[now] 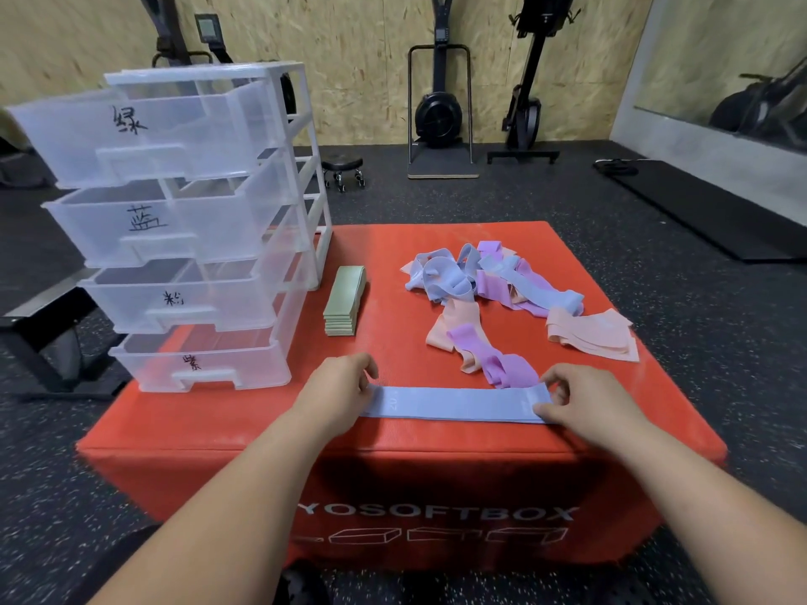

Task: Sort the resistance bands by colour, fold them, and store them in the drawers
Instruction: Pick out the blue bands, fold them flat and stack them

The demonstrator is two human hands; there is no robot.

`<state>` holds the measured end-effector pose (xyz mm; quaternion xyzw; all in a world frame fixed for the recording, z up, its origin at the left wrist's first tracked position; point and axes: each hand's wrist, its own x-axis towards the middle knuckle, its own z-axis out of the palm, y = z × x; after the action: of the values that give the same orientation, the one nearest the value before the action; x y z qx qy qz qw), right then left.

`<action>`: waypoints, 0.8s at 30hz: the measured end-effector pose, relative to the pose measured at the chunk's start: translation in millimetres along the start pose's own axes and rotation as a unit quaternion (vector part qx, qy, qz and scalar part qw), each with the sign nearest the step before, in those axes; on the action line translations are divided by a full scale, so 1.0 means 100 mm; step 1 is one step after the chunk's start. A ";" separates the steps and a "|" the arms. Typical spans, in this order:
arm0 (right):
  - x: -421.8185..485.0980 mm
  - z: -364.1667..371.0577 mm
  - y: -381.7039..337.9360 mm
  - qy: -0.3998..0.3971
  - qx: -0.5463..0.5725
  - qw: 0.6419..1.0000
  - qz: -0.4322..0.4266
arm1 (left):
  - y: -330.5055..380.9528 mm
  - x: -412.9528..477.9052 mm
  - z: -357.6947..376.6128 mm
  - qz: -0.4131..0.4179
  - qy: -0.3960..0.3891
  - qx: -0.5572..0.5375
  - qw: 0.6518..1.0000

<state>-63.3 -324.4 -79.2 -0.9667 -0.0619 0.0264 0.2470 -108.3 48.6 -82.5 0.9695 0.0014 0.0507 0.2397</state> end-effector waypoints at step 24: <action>0.05 -0.23 0.15 -0.114 -0.058 0.985 -0.117 | -0.13 0.00 -0.17 0.115 -0.104 0.045 0.987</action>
<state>-55.1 -348.3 -66.2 -0.9560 -0.2042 0.1036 0.1836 -109.4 67.8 -73.4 0.9730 -0.1331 -0.0236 0.1870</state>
